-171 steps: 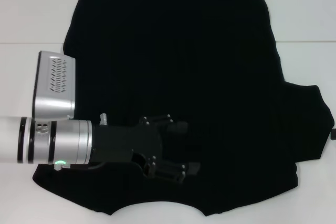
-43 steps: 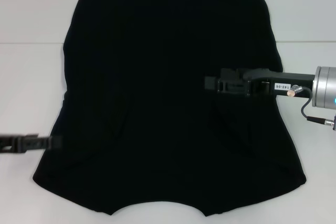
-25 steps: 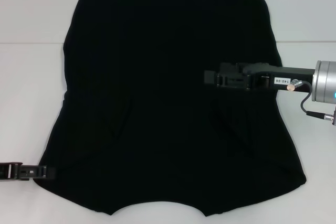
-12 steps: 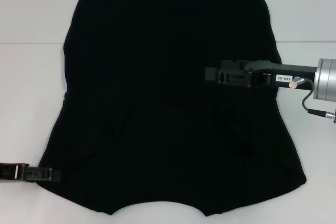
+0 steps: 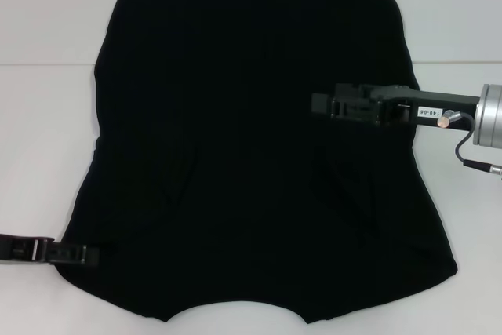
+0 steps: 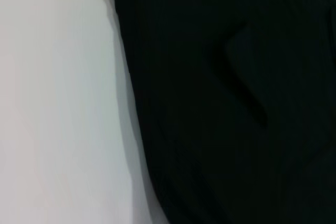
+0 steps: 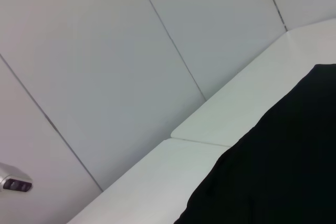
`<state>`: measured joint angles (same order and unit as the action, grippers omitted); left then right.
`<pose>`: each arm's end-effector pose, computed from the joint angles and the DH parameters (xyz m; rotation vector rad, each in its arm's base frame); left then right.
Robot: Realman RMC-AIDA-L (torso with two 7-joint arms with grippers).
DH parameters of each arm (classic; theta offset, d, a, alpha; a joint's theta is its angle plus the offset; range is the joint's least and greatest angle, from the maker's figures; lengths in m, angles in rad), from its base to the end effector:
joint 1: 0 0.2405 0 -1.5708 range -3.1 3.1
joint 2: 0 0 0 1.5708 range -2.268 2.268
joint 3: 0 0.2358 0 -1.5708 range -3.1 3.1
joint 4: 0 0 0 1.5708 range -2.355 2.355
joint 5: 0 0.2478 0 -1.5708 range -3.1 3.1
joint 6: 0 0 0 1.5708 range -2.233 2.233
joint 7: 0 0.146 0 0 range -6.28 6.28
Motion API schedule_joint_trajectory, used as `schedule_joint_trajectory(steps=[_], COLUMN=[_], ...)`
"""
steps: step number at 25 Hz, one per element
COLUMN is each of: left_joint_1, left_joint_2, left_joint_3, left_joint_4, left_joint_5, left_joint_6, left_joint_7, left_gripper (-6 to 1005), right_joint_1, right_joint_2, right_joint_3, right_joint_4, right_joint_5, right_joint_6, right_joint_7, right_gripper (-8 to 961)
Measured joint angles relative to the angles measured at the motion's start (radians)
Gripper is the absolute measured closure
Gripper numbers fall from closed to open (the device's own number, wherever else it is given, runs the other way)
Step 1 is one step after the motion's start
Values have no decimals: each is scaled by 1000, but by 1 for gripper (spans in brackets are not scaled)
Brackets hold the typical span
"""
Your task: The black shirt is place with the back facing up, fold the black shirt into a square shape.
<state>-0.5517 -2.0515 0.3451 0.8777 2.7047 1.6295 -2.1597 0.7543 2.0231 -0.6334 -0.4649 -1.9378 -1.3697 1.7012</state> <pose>-0.3508 0.3236 0.0785 -2.2551 -1.7211 -0.1247 0.2214 0.4193 0.0049 -2.5580 1.0309 0.8503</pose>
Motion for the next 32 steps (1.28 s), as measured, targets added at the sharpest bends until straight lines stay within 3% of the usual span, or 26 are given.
schedule_joint_trajectory(steps=[10, 17, 22, 27, 32], left_joint_1=[-4, -4, -3, -4, 0], left_joint_2=[3, 3, 2, 2, 1], left_joint_3=[-1, -2, -4, -12, -12], left_joint_4=[-7, -6, -5, -9, -14], left_joint_5=[7, 7, 6, -25, -51], left_joint_6=[-31, -40, -42, -24, -11], left_joint_7=[-7, -7, -7, -2, 2], left_gripper=[478, 627, 750, 939, 949], right_joint_1=[-3, -9, -25, -61, -132], right_joint_2=[-2, -3, -16, -62, -143], right_joint_3=[0, -3, -13, -15, -10], right_joint_4=[0, 0, -2, -9, -12], right_joint_5=[8, 8, -6, -86, -170], right_joint_6=[-6, -9, -13, -27, -120], right_joint_7=[0, 0, 5, 116, 258], right_gripper=[38, 38, 39, 39, 39])
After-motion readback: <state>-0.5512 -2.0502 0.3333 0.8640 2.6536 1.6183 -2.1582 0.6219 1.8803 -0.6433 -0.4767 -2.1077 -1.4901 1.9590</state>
